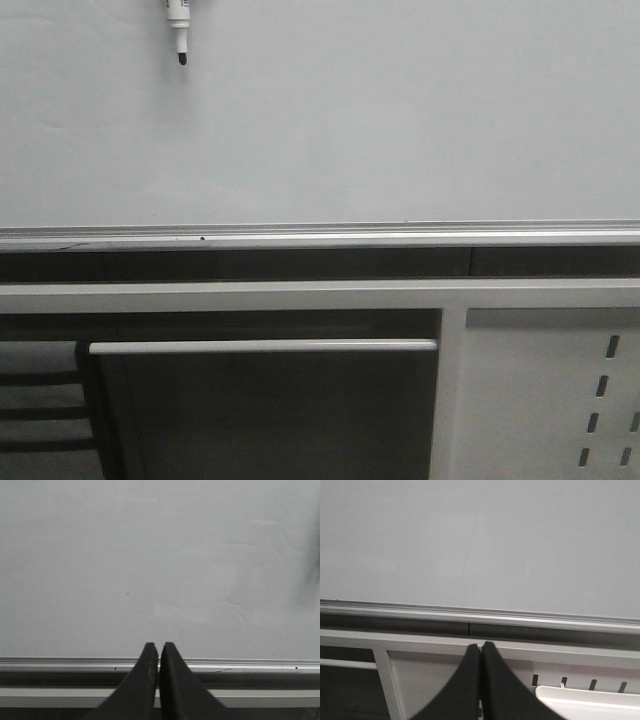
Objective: Write number 1 on whiteboard
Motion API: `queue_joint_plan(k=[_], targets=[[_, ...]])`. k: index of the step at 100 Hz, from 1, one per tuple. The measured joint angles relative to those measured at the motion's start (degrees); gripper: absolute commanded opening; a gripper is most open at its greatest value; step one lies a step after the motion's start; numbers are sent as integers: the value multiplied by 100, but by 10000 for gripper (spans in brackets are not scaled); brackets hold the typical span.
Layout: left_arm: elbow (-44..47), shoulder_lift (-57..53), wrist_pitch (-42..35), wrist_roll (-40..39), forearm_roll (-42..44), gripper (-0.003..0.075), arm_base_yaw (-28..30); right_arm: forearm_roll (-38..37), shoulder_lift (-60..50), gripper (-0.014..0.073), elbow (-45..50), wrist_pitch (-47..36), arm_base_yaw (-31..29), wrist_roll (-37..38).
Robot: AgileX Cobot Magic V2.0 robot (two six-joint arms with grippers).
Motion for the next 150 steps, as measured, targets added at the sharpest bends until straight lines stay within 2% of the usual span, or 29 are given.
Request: queue_joint_plan(k=[34,49,74,94,106,126,140,150], targets=[[0,0,0,0,-14,-20,0,25,0,-64,0,0,0,0],[0,0,0,0,-288,-20,0,574,0,-64,0,-32,0,0],[0,0,-78,0,-1835,-20,0,2296,0,-64,0,-370,0,0],[0,0,-276,-10,-3288,-20,0,3078,0,-64,0,-701,0,0],[0,0,-318,-10,-3693,-20,0,3600,0,-64,0,-908,0,0],[-29,0,-276,-10,-3842,-20,0,3756,0,-62,-57,-863,0,11],[-442,60,435,0,-3503,-20,0,3756,102,-62,-604,44,0,11],[-1111,462,1252,37,-2706,-20,0,3581,704,-62,-1187,820,0,11]])
